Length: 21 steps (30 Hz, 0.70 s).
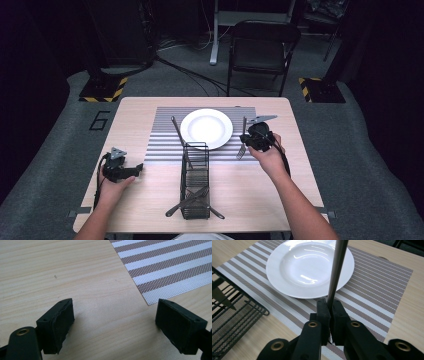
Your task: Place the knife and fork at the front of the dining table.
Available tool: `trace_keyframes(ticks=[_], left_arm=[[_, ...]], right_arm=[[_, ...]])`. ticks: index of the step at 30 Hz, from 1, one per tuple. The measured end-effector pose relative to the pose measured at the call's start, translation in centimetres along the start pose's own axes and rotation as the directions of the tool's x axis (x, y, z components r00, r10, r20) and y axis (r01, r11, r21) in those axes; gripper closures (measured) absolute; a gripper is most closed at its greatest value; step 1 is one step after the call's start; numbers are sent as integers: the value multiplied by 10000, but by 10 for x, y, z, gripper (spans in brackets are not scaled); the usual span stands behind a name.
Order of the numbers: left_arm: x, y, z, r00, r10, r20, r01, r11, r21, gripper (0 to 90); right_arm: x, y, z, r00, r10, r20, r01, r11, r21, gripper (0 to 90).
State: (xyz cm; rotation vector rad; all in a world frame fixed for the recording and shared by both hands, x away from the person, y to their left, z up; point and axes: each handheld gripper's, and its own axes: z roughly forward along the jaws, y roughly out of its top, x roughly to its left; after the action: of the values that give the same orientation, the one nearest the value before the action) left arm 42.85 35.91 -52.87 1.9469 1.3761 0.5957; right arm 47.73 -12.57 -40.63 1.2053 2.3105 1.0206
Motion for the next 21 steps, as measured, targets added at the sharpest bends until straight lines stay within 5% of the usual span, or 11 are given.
trace_keyframes(ticks=[16, 21], left_arm=[[0, 0, 0, 10000, 8, -5, -8, 10000, -11, 152], [0, 0, 0, 10000, 2, -5, -2, 10000, -15, 152]], right_arm=[[-11, -3, 31, 9993, 285, 234, -293, 9989, 375, 871], [-20, 2, 41, 9966, 804, 164, -812, 9954, 516, 870]])
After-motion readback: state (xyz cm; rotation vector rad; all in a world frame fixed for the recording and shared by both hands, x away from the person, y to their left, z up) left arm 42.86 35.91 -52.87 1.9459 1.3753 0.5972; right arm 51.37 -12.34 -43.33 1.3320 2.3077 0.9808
